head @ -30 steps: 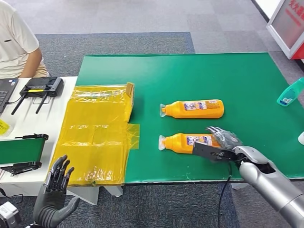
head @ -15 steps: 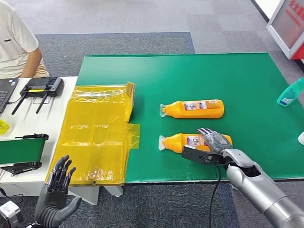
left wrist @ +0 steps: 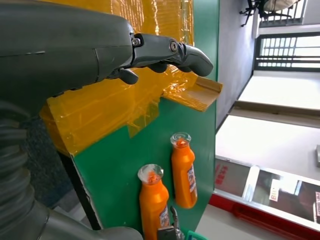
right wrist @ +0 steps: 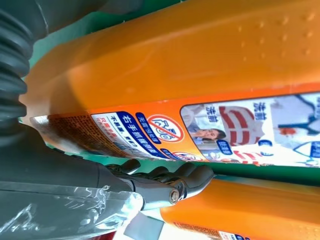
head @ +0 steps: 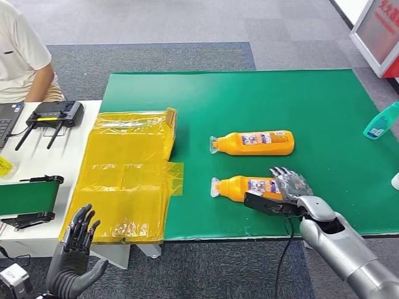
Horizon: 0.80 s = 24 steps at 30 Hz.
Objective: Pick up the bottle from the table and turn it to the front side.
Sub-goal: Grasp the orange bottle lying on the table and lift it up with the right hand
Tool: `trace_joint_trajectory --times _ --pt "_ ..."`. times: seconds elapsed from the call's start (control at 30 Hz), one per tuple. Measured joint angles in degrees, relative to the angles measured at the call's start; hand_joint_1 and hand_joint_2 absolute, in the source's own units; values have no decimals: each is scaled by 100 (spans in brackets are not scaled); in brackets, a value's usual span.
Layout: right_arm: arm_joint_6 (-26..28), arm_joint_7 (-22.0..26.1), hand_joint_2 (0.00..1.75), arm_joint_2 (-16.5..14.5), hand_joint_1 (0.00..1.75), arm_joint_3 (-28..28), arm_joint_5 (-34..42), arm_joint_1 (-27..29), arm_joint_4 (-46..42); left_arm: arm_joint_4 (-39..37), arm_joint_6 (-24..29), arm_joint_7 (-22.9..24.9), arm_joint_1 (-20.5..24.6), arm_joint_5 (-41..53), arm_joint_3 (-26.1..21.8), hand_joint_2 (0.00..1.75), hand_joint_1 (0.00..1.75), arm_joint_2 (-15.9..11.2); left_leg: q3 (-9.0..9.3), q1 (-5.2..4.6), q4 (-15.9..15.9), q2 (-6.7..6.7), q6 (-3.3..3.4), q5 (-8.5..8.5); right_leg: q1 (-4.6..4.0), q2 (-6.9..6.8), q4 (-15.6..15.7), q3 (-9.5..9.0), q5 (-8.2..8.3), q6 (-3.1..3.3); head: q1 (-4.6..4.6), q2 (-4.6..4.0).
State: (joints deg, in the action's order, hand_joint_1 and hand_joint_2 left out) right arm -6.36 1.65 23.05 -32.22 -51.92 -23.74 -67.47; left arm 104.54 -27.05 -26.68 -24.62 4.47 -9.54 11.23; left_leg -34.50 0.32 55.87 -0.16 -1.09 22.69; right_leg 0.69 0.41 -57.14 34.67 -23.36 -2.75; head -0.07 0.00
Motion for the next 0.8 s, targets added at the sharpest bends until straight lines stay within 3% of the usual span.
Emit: trace_joint_trajectory --times 0.2,0.23,0.27,0.37,0.4,0.8 --pt "-70 2 175 -6 0 18 -90 -6 32 0 -22 1 -4 16 -11 175 0 20 2 0 0 0 0 0 0 0 0 -2 0 0 0 0" --pt "-96 16 175 -6 8 18 -91 -8 40 0 -25 0 -4 16 -13 175 0 21 2 0 0 0 0 -1 0 0 0 -2 1 -1 0 0" --pt "-129 41 175 -6 41 18 -90 -12 49 0 -27 0 -4 16 -15 175 0 22 3 0 0 0 1 -1 0 0 0 -3 1 -1 0 0" --pt "-205 140 175 -6 161 16 -60 -29 78 0 -31 -2 -4 16 -22 175 0 22 7 0 0 0 1 -1 0 1 0 -6 3 -2 0 0" --pt "-220 168 175 -6 172 15 -39 -34 83 0 -32 -3 -4 16 -23 175 0 22 9 0 0 0 1 -1 0 2 1 -8 3 -1 0 0" --pt "-282 276 175 4 175 0 264 -66 96 0 -38 -42 -7 20 -29 175 0 24 11 1 0 0 -1 -5 -1 1 0 -8 7 1 0 0"
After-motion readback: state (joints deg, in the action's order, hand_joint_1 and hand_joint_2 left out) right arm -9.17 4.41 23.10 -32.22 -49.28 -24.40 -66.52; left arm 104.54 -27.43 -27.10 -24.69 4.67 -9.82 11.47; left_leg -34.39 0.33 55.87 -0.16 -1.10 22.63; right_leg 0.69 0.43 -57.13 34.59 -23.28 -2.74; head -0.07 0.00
